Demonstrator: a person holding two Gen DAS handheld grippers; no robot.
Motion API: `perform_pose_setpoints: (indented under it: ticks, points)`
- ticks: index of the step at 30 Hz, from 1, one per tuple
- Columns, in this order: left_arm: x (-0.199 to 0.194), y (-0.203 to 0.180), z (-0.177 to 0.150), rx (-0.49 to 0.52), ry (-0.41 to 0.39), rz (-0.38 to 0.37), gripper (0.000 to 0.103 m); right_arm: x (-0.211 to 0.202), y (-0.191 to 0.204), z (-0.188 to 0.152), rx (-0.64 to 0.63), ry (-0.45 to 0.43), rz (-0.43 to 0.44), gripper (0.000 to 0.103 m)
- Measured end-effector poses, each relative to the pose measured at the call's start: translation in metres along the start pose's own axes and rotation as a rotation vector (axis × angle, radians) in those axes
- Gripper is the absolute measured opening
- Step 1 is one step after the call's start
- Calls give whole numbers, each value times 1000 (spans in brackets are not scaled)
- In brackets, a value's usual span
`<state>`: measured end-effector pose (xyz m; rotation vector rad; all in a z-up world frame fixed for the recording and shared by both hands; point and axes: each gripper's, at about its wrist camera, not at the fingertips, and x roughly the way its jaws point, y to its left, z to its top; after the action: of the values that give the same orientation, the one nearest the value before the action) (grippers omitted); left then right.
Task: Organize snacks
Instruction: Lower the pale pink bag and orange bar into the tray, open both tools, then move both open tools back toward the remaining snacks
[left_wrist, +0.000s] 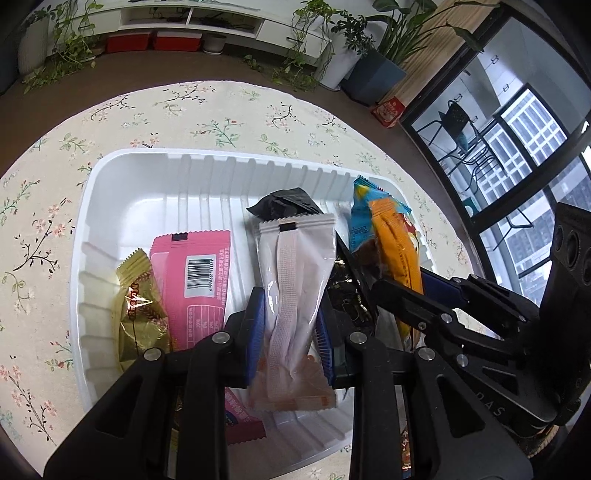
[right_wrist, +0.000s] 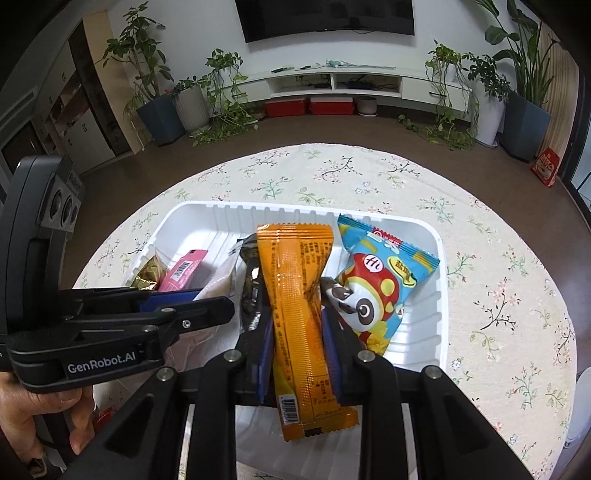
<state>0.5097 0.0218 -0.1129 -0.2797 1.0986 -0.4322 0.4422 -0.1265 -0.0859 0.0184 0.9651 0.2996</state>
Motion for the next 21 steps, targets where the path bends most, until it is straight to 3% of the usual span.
perform_pose_setpoints:
  ticks: [9, 12, 14, 21]
  points:
    - [5, -3, 2, 7, 8, 22, 25, 0, 4, -2, -6, -3, -7, 30]
    - [5, -4, 3, 2, -2, 34, 36, -2, 3, -3, -6, -7, -14, 32]
    - [3, -6, 3, 8, -16, 29, 53, -4, 2, -3, 0, -12, -12, 36]
    - [-5, -6, 4, -4, -30, 29, 62, -13, -4, -2, 17, -26, -3, 40]
